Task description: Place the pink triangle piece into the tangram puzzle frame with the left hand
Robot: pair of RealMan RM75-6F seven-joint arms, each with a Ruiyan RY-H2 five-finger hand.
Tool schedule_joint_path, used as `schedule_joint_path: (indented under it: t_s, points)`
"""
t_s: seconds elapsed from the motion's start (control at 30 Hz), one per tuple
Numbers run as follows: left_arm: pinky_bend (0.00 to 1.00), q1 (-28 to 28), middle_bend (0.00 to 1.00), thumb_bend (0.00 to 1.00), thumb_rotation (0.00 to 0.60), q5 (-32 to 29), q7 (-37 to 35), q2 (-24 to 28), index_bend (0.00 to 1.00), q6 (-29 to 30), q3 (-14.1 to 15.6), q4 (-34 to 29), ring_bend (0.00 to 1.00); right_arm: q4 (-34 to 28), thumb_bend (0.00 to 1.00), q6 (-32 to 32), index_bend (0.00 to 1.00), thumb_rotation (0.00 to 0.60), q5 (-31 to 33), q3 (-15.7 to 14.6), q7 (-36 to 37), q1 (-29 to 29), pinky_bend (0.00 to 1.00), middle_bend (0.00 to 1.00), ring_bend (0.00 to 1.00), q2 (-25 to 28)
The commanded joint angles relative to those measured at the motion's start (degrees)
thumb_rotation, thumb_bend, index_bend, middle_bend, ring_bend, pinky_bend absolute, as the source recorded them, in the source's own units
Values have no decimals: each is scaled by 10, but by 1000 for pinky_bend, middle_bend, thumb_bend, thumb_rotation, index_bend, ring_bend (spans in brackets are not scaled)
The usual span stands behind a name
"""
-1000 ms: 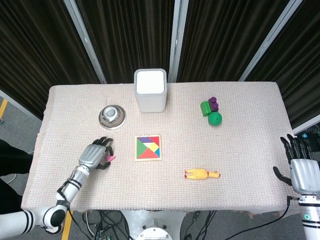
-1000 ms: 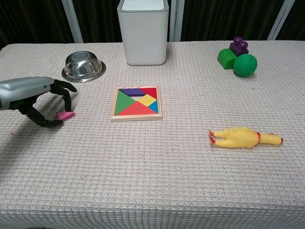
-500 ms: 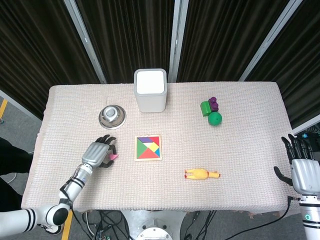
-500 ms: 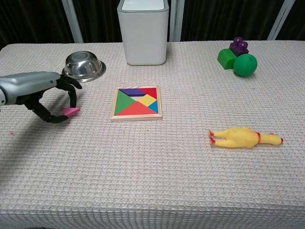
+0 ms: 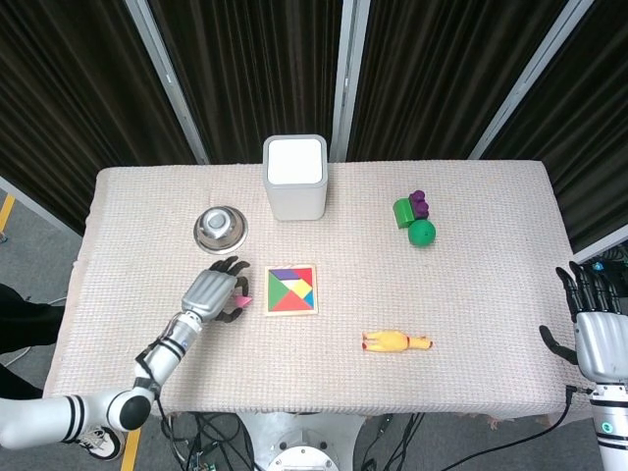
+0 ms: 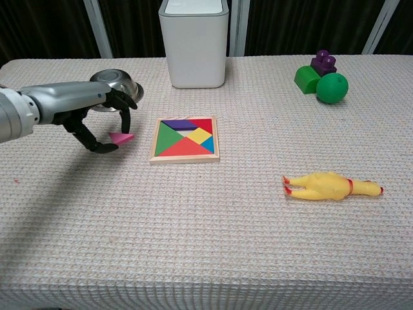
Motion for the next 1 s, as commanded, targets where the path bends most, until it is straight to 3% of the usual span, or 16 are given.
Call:
schedule_joint_path:
  t_s: [0.03, 0.23, 1.0]
  points:
    - [139, -22, 112, 339, 600, -34, 29, -15, 493, -4, -9, 5, 0, 1, 176, 6, 0, 600, -3, 1, 1, -2, 0, 0, 0, -1]
    - [139, -66, 112, 350, 600, -100, 76, -42, 493, -8, -22, 20, 0, 3, 176, 15, 0, 600, -4, 3, 6, -6, 0, 0, 0, 1]
    - [139, -159, 119, 354, 600, -218, 109, -122, 506, 15, -49, 82, 0, 22, 176, 30, 0, 600, 2, 8, 32, -18, 0, 0, 0, 3]
